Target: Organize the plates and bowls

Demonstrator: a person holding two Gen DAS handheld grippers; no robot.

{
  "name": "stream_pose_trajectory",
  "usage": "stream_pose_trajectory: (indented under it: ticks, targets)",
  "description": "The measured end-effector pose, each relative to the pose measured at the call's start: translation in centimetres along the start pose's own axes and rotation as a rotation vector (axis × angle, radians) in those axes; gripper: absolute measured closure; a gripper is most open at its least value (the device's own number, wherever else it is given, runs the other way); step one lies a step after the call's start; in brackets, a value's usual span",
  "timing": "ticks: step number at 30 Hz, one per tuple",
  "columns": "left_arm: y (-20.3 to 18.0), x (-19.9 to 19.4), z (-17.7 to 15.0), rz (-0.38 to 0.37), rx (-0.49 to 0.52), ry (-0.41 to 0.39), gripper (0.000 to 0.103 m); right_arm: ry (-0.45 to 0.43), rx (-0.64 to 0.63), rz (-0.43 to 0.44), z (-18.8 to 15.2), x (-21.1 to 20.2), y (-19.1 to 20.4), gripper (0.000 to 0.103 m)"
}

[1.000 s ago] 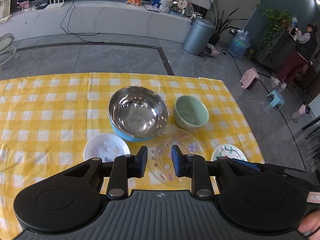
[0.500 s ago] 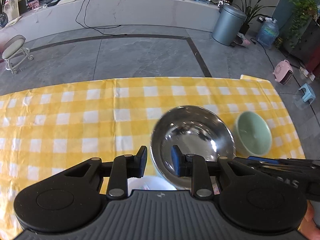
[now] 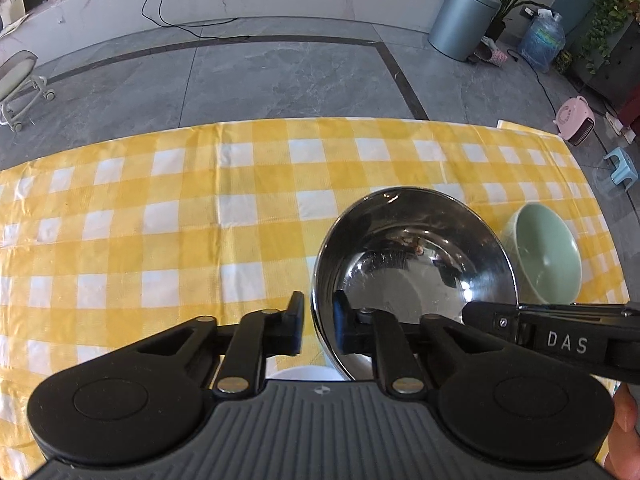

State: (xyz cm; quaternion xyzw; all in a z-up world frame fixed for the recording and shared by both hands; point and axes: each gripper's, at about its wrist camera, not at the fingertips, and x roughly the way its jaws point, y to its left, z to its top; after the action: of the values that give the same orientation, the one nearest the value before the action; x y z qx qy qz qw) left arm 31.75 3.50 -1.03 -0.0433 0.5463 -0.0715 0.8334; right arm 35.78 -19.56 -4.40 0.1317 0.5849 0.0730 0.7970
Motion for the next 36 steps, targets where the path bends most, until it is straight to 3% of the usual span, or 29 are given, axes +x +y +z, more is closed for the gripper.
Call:
stream_pose_trajectory:
  ticks: [7, 16, 29, 36]
  targets:
    - [-0.8, -0.7, 0.3, 0.027, 0.007, 0.011, 0.095, 0.015, 0.011, -0.006, 0.1, -0.2, 0.1, 0.092]
    - [-1.3, -5.9, -1.1, 0.036, 0.010, 0.016, 0.095, 0.016, -0.007, 0.009, -1.6, -4.4, 1.2, 0.093]
    - [-0.4, -15.6, -9.4, 0.082, -0.018, 0.038, 0.094, 0.014, -0.190, 0.036, -10.7, -13.1, 6.1, 0.093]
    - [0.6, -18.0, -14.7, 0.132, -0.031, 0.089, 0.094, 0.067, -0.276, 0.048, -16.8, -14.5, 8.6, 0.093]
